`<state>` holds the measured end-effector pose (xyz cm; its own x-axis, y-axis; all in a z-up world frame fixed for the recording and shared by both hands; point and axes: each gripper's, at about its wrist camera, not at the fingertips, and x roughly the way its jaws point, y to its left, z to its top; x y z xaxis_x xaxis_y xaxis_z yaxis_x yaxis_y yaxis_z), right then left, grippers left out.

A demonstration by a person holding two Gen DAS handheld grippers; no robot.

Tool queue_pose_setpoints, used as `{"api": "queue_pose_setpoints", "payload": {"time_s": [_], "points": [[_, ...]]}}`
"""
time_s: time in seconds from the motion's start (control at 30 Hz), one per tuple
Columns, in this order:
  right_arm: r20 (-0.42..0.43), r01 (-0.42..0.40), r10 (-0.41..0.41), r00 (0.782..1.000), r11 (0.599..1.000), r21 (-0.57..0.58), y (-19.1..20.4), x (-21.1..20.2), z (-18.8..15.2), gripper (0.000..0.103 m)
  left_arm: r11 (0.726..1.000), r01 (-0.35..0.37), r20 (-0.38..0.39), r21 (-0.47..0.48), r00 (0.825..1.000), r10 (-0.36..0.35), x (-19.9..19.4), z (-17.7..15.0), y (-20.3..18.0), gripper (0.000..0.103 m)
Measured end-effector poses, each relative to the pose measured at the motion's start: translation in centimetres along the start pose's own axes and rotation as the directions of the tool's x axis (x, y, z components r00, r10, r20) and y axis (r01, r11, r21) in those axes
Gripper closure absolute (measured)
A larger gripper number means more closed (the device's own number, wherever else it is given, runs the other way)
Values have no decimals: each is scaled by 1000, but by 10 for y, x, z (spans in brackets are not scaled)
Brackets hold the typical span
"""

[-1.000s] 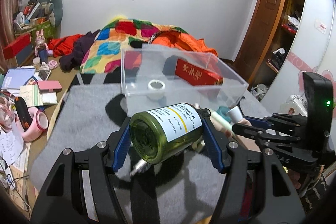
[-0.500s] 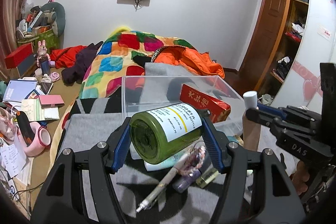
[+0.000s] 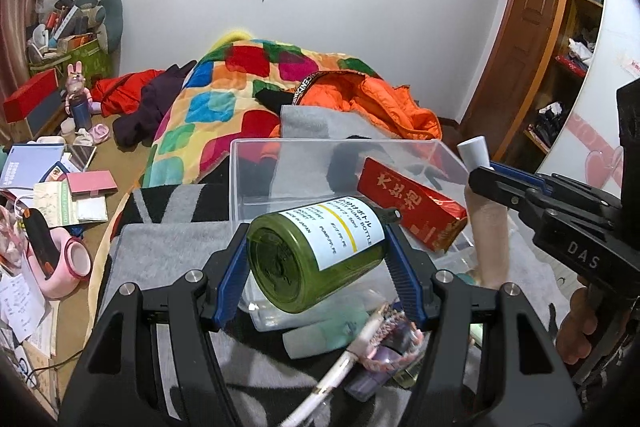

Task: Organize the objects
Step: 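Place the green bottle in the box with left while right drops the beige tube in, then grasp the white pen with the left gripper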

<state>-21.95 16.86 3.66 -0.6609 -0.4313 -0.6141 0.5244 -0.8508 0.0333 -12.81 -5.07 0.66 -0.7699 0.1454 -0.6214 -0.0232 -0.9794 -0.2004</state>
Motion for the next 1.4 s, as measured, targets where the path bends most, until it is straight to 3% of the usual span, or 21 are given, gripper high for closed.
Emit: {"api": "queue_pose_setpoints", "payload": {"time_s": [0.23,0.57,0.97,1.13,1.23,1.3,1.4], "points": [[-57,-19,20,998,1000,16,-7,29,5,85,1000,2,-47,4,999,-2,21,-1,1,39],[-136,-19,11,991,998,-55,4,53,5,85,999,-8,-69,39,998,11,34,-1,-4,39],[-141,-40,32,990,998,-54,5,40,-7,84,998,-1,-62,58,998,5,24,-1,-11,39],[-119,-34,26,993,997,-71,7,23,-17,70,996,-23,-34,87,999,26,10,-4,-17,38],[-104,-43,36,994,997,-63,6,11,-23,56,994,-41,-11,102,999,42,-2,-8,-20,33],[-87,-36,31,996,997,-61,6,2,-25,39,993,-49,3,108,999,49,-9,-10,-21,29],[-54,-3,-1,999,997,-75,7,-11,-29,26,991,-58,23,117,998,56,-20,-15,-22,24]]}}
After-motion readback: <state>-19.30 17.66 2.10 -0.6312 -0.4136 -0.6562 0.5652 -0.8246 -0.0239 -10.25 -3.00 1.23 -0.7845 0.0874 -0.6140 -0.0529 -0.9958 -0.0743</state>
